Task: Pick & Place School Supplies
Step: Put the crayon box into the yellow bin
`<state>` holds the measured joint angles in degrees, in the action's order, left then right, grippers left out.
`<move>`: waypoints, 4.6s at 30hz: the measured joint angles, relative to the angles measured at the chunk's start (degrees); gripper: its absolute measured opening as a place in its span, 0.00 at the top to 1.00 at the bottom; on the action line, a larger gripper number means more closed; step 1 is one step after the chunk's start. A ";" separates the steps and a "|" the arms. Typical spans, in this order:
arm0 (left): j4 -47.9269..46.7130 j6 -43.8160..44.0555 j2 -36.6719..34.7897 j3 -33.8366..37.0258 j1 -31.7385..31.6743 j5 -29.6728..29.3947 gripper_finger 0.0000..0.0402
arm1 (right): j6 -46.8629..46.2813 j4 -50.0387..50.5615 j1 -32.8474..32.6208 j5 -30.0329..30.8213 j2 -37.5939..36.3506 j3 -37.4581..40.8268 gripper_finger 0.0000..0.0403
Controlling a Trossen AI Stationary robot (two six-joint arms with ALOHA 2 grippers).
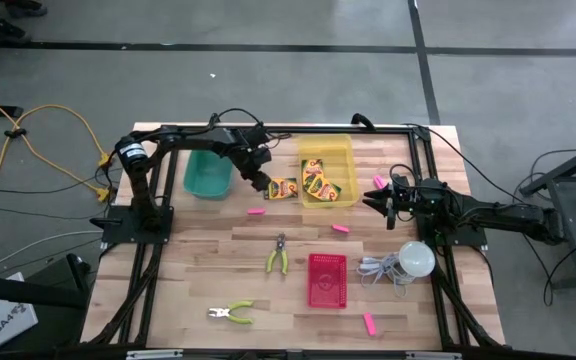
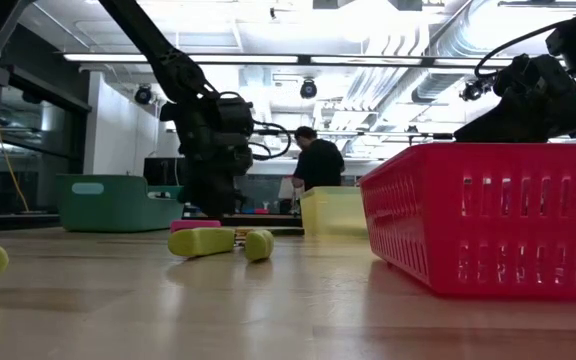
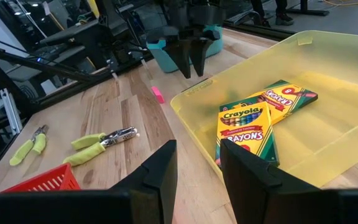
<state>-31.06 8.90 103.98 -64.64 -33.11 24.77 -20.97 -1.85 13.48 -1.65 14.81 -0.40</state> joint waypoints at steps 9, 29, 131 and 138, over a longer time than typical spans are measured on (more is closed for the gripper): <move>3.15 15.76 -0.04 0.00 0.00 0.53 0.51 | 0.00 0.00 0.02 0.00 0.00 0.00 0.73; 7.57 34.71 -0.07 -0.05 4.63 -9.05 0.51 | 0.00 0.00 0.02 0.02 0.00 0.00 0.73; 6.27 46.20 1.07 0.00 9.34 -14.18 0.51 | 0.01 0.00 0.00 0.00 -0.01 0.00 0.73; 4.42 47.10 1.07 -0.07 9.27 -14.07 0.51 | 0.00 0.00 0.02 0.00 -0.02 0.00 0.73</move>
<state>-26.64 56.00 105.06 -64.71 -23.83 10.70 -20.97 -1.85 13.50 -1.65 14.79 -0.40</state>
